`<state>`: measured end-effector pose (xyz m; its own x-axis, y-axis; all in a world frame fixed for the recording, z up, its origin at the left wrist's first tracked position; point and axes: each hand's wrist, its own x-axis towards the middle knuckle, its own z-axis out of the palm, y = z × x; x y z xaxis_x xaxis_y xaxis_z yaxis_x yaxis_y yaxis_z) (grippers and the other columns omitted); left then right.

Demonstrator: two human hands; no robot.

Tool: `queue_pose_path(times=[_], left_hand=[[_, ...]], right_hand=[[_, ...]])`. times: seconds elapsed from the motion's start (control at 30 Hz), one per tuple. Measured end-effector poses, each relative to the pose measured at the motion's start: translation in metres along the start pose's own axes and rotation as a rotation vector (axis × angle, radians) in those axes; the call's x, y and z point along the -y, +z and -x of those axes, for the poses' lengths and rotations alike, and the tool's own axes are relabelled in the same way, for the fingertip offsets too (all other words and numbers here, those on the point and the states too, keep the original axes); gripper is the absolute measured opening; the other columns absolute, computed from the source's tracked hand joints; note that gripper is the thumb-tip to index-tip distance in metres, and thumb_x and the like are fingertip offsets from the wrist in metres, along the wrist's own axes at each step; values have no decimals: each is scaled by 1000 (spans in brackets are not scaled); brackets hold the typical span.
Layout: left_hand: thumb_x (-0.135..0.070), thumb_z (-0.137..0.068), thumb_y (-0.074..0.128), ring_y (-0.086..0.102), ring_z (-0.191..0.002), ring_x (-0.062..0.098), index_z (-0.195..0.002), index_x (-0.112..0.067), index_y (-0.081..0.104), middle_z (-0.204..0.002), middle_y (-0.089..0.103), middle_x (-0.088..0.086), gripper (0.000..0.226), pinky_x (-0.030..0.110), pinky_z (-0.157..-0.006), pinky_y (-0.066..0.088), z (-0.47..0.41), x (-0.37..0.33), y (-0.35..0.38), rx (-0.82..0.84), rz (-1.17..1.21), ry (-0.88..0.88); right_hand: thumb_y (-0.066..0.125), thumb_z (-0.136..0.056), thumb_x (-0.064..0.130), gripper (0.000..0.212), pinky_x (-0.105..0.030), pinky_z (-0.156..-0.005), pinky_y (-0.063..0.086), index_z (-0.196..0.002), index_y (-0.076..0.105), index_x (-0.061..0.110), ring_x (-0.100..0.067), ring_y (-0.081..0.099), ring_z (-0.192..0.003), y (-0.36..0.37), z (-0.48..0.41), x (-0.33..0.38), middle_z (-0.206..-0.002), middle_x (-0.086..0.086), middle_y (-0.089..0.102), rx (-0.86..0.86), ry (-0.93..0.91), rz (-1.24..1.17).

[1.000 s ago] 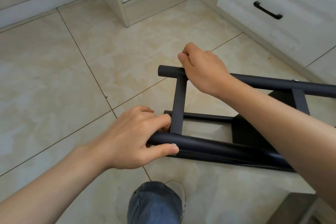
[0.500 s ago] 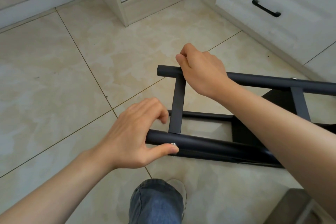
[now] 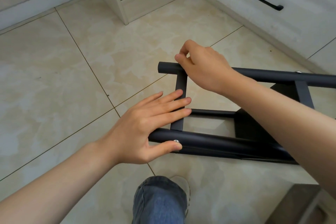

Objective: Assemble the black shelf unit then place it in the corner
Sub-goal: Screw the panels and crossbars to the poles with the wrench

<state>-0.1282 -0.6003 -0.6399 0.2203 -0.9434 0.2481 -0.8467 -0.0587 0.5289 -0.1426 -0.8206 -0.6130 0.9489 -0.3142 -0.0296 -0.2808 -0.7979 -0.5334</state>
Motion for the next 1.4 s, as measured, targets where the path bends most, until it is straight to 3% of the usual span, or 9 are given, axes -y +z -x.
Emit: queue_pose_path(times=[0.1, 0.2, 0.4, 0.6, 0.73, 0.87, 1.0, 1.23, 1.4], left_hand=[[-42, -91, 65, 33, -151, 20, -142, -13, 55, -155, 46, 2, 59, 53, -120, 32, 0, -1, 0, 3, 24, -13], [-41, -91, 65, 32, -151, 20, -142, -15, 53, -155, 46, 2, 59, 54, -119, 34, 0, -2, 1, -1, 46, -21], [-37, -93, 65, 31, -152, 22, -140, -6, 56, -155, 46, 5, 58, 48, -120, 33, -1, -2, 3, -3, 76, -29], [-35, -93, 65, 31, -152, 25, -141, -7, 53, -155, 46, 6, 57, 47, -120, 33, 0, -1, 5, -13, 111, -36], [-33, -93, 65, 32, -151, 27, -140, -6, 53, -154, 47, 8, 56, 48, -120, 33, 2, -2, 8, -24, 139, -35], [-32, -94, 65, 31, -151, 29, -140, -5, 52, -153, 47, 9, 55, 45, -121, 31, 4, -2, 9, -31, 155, -34], [-33, -94, 65, 32, -151, 30, -139, -4, 53, -153, 47, 11, 55, 45, -121, 32, 8, -5, 10, -27, 148, -38], [-35, -96, 63, 32, -150, 31, -140, -5, 52, -153, 46, 12, 55, 41, -120, 32, 15, -10, 12, -32, 136, -32], [-34, -94, 65, 33, -150, 32, -138, -2, 53, -153, 46, 14, 56, 41, -120, 33, 19, -14, 13, -31, 126, -23]], right_hand=[[53, -100, 33, 15, -36, -78, 47, -95, 57, 20, -12, 62, -86, -12, 7, -2, -88, 8, 69, -27, -49, -237], [62, -95, 31, 10, -33, -99, 45, -91, 63, 22, -9, 60, -106, -29, 23, -7, -107, 9, 69, -89, -143, -242], [71, -87, 29, 14, -21, -80, 46, -84, 72, 16, -10, 61, -82, -35, 81, -20, -84, 6, 66, -93, -280, -197], [76, -84, 31, 8, -20, -76, 49, -89, 79, 27, -2, 63, -81, -14, 80, -28, -79, 12, 73, 353, -89, -210], [75, -85, 19, 6, -14, -66, 48, -87, 80, 22, 0, 62, -67, 1, 67, -24, -65, 11, 69, 454, 1, -277], [70, -86, 4, 9, -22, -71, 60, -92, 77, 5, -19, 72, -72, 13, 74, -17, -78, -9, 76, 540, 115, -544], [65, -90, 6, 12, -20, -68, 59, -89, 76, 2, -6, 63, -60, 14, 78, -17, -72, -2, 75, 559, 276, -756], [70, -90, 15, 18, -16, -62, 55, -73, 77, 17, -1, 57, -54, 18, 83, -16, -73, -1, 75, 682, 375, -819], [72, -88, 12, 8, -16, -60, 53, -86, 77, 7, -2, 57, -53, 24, 87, -14, -71, 1, 75, 727, 365, -820]])
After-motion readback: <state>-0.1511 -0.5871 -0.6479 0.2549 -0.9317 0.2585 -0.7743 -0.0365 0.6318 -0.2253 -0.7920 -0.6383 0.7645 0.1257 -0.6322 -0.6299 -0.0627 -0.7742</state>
